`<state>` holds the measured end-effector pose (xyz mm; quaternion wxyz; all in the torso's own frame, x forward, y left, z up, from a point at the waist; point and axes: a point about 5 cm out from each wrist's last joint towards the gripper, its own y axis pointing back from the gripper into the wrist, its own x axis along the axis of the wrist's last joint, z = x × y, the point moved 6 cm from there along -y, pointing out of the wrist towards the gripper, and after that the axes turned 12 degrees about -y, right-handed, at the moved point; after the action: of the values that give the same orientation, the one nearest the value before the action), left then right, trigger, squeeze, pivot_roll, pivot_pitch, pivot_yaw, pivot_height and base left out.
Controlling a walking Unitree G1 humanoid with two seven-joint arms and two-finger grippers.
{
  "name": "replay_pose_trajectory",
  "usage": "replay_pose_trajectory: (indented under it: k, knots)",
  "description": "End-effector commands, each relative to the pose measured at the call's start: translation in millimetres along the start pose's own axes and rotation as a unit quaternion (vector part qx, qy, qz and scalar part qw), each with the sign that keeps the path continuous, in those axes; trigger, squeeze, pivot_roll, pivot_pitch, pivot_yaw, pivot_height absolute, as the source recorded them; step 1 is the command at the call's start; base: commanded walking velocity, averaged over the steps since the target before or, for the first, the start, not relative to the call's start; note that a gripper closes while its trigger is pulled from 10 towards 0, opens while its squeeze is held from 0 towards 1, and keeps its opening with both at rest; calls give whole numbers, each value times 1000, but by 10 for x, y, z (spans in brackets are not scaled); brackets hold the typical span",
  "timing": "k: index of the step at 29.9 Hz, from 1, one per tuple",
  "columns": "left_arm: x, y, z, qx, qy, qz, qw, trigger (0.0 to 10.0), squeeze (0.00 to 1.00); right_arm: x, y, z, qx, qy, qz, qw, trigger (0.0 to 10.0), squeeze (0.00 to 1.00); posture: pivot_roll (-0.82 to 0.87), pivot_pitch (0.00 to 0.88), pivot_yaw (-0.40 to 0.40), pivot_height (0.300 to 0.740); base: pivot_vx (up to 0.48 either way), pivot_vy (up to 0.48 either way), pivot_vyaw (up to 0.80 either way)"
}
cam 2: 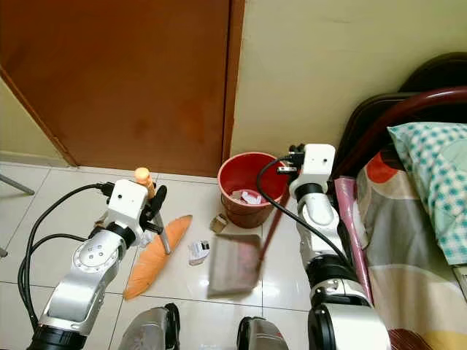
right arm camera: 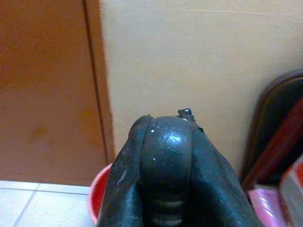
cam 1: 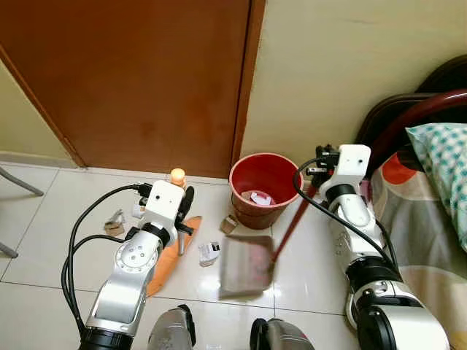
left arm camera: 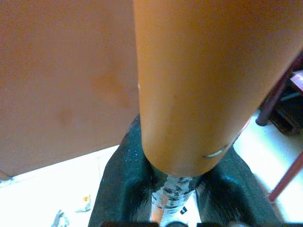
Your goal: Sweep floor
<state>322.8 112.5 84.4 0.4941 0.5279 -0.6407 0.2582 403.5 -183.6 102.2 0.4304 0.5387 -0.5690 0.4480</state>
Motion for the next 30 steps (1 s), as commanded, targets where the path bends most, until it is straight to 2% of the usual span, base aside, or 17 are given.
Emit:
replay_pose_trajectory:
  k: [1,4,8,12,17,20,24,27,30]
  knots:
    - [-60,27,88,-24,18,-11,999,10000,0,146,-23,-20,-1,-1,28,1000,10000,0,132,118,-56,740,0,0,0]
    - [-76,36,101,-31,13,-15,999,10000,0,129,0,16,-12,17,28,999,10000,0,152,118,-51,740,0,0,0]
    - [-40,35,147,-36,14,-11,999,10000,0,-78,72,212,-61,53,-14,997,10000,0,192,128,-80,740,0,0,0]
    - [-12,27,203,-45,24,-5,999,10000,0,-196,106,257,-76,70,-38,994,10000,0,193,127,-89,740,0,0,0]
    - [125,34,447,-104,30,18,994,10000,0,-281,88,160,-78,76,-52,993,10000,0,198,126,-95,740,0,0,0]
    - [251,42,621,-150,48,37,987,10000,0,-322,63,69,-76,72,-60,993,10000,0,194,125,-96,740,0,0,0]
    - [335,43,695,-169,60,49,983,10000,0,-359,58,28,-74,70,-68,992,10000,0,192,125,-103,740,0,0,0]
    - [514,27,789,-191,79,74,976,10000,0,-420,48,-36,-65,78,-85,991,10000,0,158,129,-109,740,0,0,0]
    - [671,-13,857,-202,80,94,972,10000,0,-468,31,-60,-60,78,-104,990,10000,0,132,124,-115,740,0,0,0]
